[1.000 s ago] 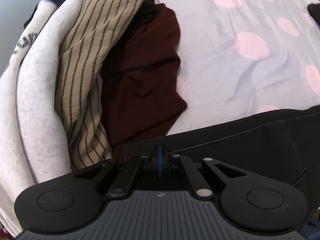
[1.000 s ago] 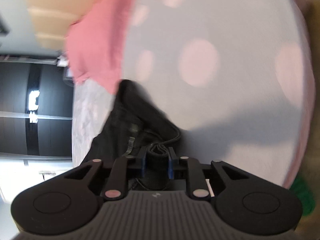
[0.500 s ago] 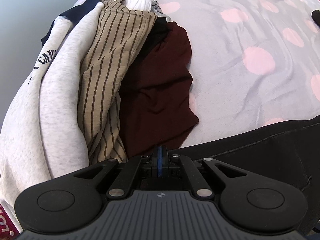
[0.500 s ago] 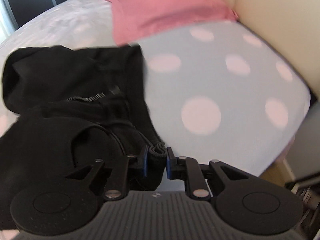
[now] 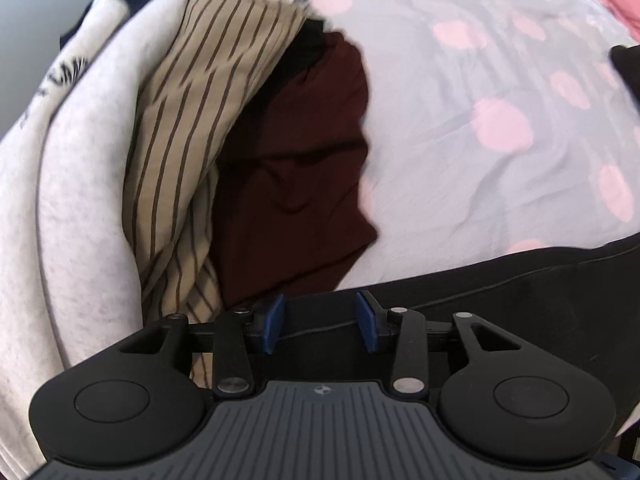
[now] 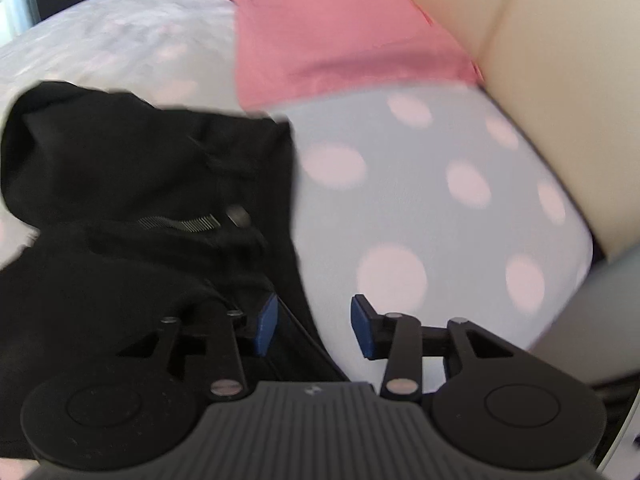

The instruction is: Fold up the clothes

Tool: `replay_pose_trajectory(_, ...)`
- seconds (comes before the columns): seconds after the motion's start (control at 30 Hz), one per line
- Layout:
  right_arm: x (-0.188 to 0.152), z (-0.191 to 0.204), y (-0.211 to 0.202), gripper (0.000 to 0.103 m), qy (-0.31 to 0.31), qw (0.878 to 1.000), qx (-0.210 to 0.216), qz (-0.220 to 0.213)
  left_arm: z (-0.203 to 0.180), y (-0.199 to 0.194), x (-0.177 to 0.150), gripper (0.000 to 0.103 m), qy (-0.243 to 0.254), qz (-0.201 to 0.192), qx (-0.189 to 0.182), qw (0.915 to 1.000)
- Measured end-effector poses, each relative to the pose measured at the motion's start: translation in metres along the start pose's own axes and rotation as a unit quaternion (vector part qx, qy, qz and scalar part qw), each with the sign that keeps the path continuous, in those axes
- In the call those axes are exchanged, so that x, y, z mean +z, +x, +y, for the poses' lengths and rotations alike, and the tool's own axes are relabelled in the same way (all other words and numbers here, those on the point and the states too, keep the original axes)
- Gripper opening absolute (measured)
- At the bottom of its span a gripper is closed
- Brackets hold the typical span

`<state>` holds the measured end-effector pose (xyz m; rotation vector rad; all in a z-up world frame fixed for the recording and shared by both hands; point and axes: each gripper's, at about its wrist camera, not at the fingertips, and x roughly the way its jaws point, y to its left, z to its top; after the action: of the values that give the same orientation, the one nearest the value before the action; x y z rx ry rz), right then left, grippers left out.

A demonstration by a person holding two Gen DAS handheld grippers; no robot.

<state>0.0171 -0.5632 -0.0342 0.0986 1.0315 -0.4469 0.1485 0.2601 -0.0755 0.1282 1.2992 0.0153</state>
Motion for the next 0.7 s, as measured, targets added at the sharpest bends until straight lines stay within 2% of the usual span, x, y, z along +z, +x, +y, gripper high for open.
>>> replay_pose_trajectory(0.07, 0.017, 0.02, -0.014, 0.05, -0.028, 0.999, 0.01, -0.017, 0.002, 0.008, 0.0, 0.037, -0.005, 0.021, 0.009, 0.9997)
replay_pose_trajectory(0.2, 0.039, 0.07, -0.039, 0.058, -0.087, 0.995, 0.039, -0.037, 0.006, 0.013, 0.002, 0.037, -0.025, 0.032, 0.005, 0.9992)
replay_pose_trajectory(0.27, 0.046, 0.094, -0.046, 0.06, -0.098, 0.992, 0.065, -0.042, 0.007, 0.02, 0.003, 0.042, -0.039, 0.04, 0.007, 0.9984)
replay_pose_trajectory(0.33, 0.05, 0.116, -0.051, 0.063, -0.101, 0.989, 0.094, -0.048, 0.009, 0.026, 0.004, 0.052, -0.05, 0.042, 0.014, 0.9978)
replay_pose_trajectory(0.4, 0.049, 0.135, -0.049, 0.063, -0.098, 0.986, 0.122, -0.052, 0.009, 0.028, 0.006, 0.051, -0.064, 0.04, 0.014, 0.997)
replay_pose_trajectory(0.43, 0.046, 0.139, -0.046, 0.064, -0.096, 0.986, 0.126, -0.048, 0.009, 0.028, 0.006, 0.04, -0.071, 0.039, 0.013, 0.9966)
replay_pose_trajectory(0.47, 0.044, 0.142, -0.042, 0.064, -0.094, 0.986, 0.13, -0.043, 0.008, 0.027, 0.007, 0.039, -0.076, 0.04, 0.011, 0.9962)
replay_pose_trajectory(0.53, 0.04, 0.15, -0.034, 0.064, -0.091, 0.986, 0.138, -0.035, 0.002, 0.024, 0.009, 0.016, -0.065, 0.035, 0.025, 0.997)
replay_pose_trajectory(0.63, 0.033, 0.16, -0.022, 0.064, -0.086, 0.985, 0.15, -0.023, -0.007, 0.016, 0.011, 0.01, -0.054, 0.017, 0.04, 0.9976)
replay_pose_trajectory(0.7, 0.032, 0.158, -0.014, 0.064, -0.076, 0.987, 0.143, -0.017, -0.018, 0.005, 0.011, 0.009, -0.04, -0.011, 0.061, 0.9973)
